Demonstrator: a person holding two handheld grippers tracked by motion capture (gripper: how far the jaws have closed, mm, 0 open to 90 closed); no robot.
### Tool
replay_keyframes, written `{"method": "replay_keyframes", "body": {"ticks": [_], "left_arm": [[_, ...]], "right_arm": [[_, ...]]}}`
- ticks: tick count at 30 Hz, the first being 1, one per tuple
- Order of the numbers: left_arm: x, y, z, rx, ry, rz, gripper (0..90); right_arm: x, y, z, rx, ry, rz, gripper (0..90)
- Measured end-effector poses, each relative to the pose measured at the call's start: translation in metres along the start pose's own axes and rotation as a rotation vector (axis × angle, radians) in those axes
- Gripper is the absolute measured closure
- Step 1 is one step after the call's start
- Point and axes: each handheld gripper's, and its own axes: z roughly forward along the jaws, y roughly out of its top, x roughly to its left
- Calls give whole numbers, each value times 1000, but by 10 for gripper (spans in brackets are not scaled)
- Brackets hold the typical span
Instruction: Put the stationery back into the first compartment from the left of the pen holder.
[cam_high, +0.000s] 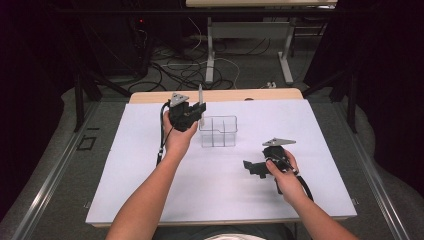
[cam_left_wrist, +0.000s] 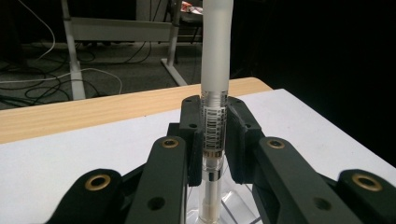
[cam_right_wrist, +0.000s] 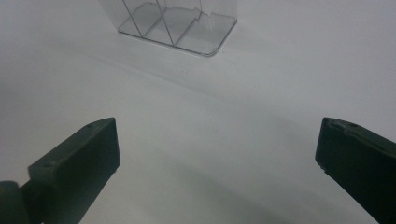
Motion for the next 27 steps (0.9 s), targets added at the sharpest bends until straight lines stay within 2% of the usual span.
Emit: {"method": "replay_keyframes", "body": {"ticks": [1, 3, 9, 13, 16, 19, 23, 27], "left_arm": [[-1, 0, 1, 1, 0, 3, 791], [-3, -1, 5, 1, -2, -9, 792], [-6, -5, 15, 19, -2, 1, 791], [-5, -10, 23, 37, 3, -28, 791], [-5, -13, 26, 56, 10, -22, 791], [-4, -16, 29, 78, 15, 1, 791], [-5, -22, 32, 100, 16, -2, 791], [-7, -26, 34, 115, 19, 16, 791]], "right_arm": [[0, -1, 2, -25, 2, -4, 0], [0, -1, 3, -21, 4, -1, 0], [1, -2, 4, -16, 11, -10, 0], [1, -2, 4, -19, 16, 0, 0], [1, -2, 3, -11, 16, 0, 0], [1, -3, 4, -9, 18, 5, 0], [1, -3, 4, -5, 22, 4, 0], [2, -3, 4, -2, 25, -4, 0]]}}
